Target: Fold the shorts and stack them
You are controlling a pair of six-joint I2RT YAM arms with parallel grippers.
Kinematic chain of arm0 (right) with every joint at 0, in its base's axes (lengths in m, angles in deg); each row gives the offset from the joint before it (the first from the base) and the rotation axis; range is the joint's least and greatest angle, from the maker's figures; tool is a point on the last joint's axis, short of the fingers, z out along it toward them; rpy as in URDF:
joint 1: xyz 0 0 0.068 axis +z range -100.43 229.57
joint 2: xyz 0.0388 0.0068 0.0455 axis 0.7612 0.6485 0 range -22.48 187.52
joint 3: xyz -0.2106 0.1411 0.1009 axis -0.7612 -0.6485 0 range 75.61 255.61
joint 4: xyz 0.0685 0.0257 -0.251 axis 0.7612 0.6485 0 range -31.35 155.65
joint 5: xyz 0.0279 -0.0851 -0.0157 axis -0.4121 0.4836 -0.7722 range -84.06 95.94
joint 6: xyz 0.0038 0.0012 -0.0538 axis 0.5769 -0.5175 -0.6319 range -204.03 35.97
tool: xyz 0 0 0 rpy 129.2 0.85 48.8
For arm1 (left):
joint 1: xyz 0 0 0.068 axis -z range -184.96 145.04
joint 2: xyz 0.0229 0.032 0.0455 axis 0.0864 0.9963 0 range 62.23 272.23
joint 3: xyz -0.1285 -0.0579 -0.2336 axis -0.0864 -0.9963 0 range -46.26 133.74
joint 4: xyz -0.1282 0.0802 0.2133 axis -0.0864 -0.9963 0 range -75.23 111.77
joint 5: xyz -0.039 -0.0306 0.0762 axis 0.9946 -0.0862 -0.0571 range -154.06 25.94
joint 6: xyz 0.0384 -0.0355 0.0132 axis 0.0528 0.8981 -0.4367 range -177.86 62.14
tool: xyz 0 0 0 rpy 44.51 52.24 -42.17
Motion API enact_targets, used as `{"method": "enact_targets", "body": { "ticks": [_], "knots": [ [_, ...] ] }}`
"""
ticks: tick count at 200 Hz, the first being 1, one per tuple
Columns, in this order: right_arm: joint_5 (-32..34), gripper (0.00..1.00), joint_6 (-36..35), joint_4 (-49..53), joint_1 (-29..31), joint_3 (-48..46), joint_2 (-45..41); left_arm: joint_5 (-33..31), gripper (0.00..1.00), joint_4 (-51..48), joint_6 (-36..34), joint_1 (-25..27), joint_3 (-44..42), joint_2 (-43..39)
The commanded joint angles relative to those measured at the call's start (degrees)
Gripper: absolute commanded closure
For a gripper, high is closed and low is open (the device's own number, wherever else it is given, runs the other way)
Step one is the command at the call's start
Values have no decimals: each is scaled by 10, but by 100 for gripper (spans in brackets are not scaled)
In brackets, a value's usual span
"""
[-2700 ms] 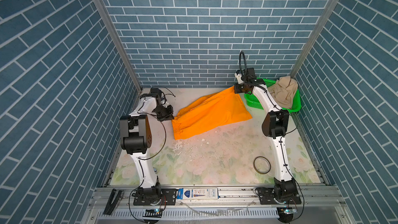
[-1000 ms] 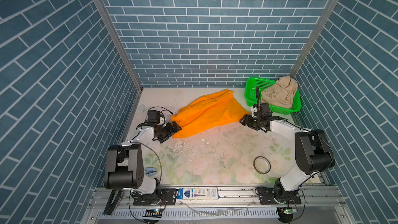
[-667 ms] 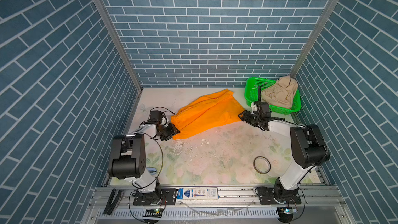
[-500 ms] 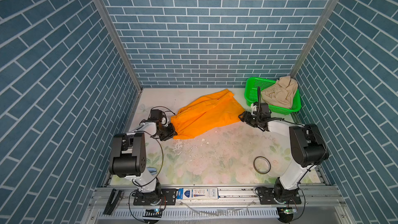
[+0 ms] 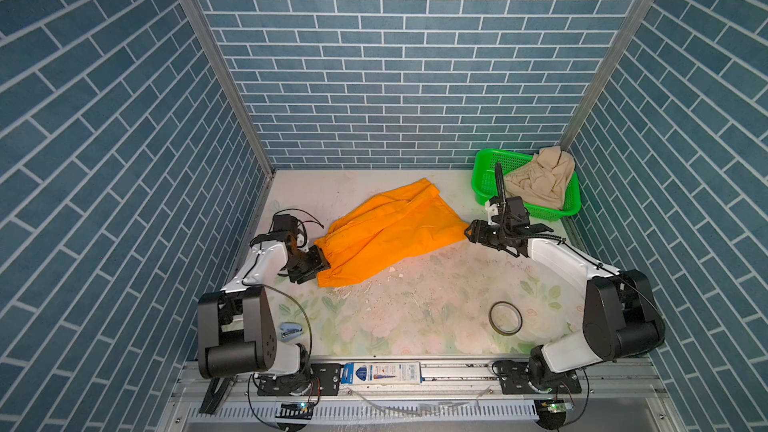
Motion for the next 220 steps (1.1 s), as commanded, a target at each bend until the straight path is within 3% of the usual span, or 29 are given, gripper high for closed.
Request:
{"method": "enact_targets", "body": {
  "ticks": [1,28,44,64,107,160,220],
  "knots": [
    [11,36,-46,14,14,50,39,-2,36,-28,-14,-5,47,-12],
    [-9,49,-56,-21,32,124,130,31,39,-10,-6,-3,54,-46],
    [-18,59,-54,-31,40,176,194,59,59,9,3,1,41,-62],
    [-18,73,-51,-32,58,232,260,76,73,31,15,22,18,-77],
    [-9,87,-34,-71,87,304,356,89,74,105,46,57,-34,-80],
    [-9,91,-19,-73,88,433,472,92,76,165,57,76,-61,-40],
    [2,83,-9,-34,88,636,580,82,75,194,47,77,-27,25]
  ]
}}
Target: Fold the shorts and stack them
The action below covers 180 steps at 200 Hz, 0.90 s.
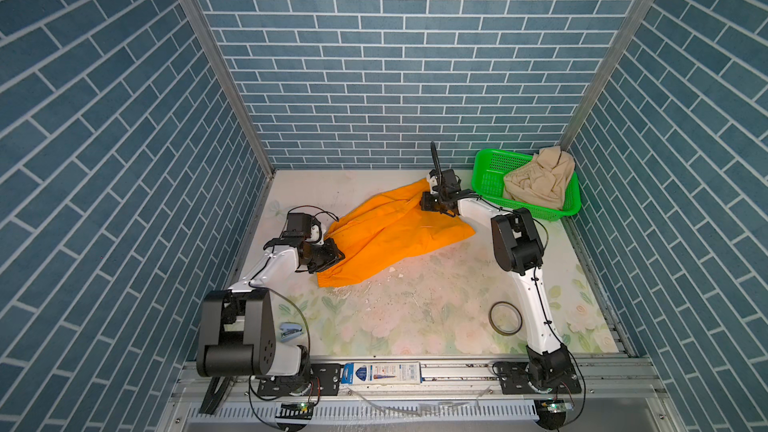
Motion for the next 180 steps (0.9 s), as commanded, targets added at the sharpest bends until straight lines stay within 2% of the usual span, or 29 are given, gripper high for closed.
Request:
{"method": "enact_targets", "body": {
  "ticks": [1,20,52,67,93,119,155,180],
  "knots": [
    [11,83,13,24,-1,80,31,-4,75,16,-10,3,25,18],
    [13,81,17,40,-1,155,71,-7,76,38,-8,2,32,32],
    [0,80,36,92,0,331,166,-15,76,53,-8,2,47,43],
    [1,79,46,94,3,368,194,-23,77,49,-8,2,53,47],
    [-2,78,55,78,7,367,207,1,76,46,-9,6,64,50],
    [-13,76,49,72,8,370,201,8,70,21,-25,45,78,28],
    [-7,62,20,74,6,345,138,-30,64,-14,-30,106,76,-25],
    [-23,56,2,74,5,260,55,-30,62,21,-33,133,59,-19]
  ]
}}
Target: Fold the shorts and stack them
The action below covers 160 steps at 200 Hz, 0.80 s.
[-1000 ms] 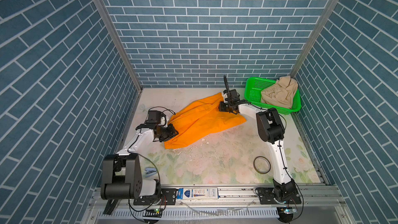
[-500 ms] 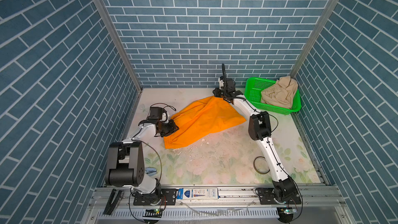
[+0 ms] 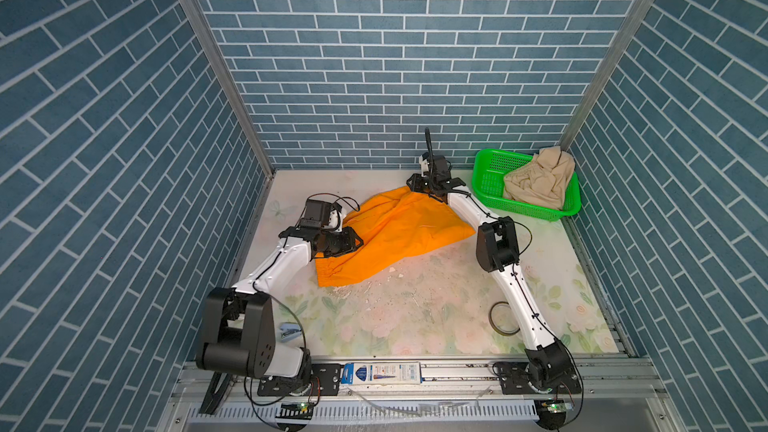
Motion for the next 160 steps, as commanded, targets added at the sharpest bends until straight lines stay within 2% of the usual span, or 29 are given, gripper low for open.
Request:
{"method": "enact_targets", "body": {
  "ticks": [1,17,51,81,111,160],
  "knots": [
    [-19,56,-27,3,1,-62,-110,-13,62,11,-12,20,-9,5],
    [-26,55,-34,-1,1,-153,-177,-11,62,37,-13,25,-7,39],
    [-24,54,-29,-87,1,-465,-370,2,64,89,-14,27,33,119],
    [-5,53,-27,-111,1,-639,-455,13,65,100,-30,34,83,182],
    [1,52,-3,-172,-2,-738,-474,-20,67,68,-63,35,126,225],
    [-13,52,16,-204,-28,-787,-448,-60,67,62,-81,28,142,227]
  ]
}}
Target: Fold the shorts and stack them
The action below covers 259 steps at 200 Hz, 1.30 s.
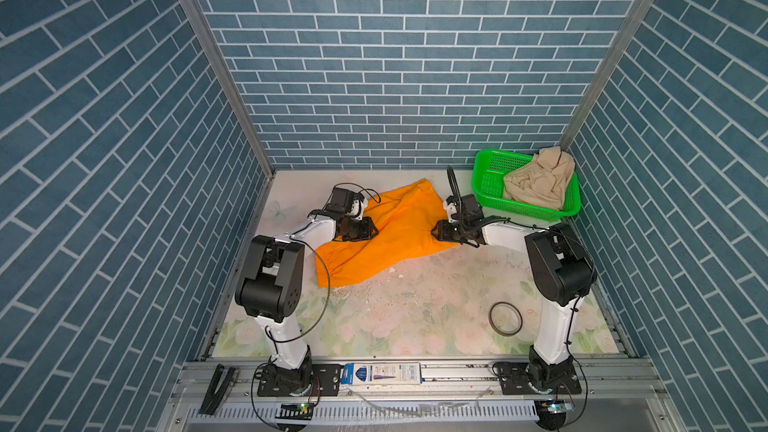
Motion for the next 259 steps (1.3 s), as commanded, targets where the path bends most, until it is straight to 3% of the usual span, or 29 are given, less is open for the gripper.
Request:
{"method": "enact_targets", "body": {
  "ticks": [1,92,131,156,192,259],
  "knots": [
    [-2,52,23,-49,-18,-17,8,-33,67,-11,-24,-4,14,1],
    [-23,52,47,-92,-38,-106,-16,-107,71,-48,-72,-51,54,21],
    [-26,54,47,-93,-37,-94,-16,-100,65,-67,-62,7,24,-76],
    [-28,54,48,-95,-36,-88,-11,-58,61,-30,-43,62,-17,-105],
    [-38,56,49,-100,-36,-87,-1,-149,62,-40,-34,113,-27,-55],
    [-26,57,44,-98,-35,-109,-14,-235,68,-55,-86,91,33,45]
  ]
}}
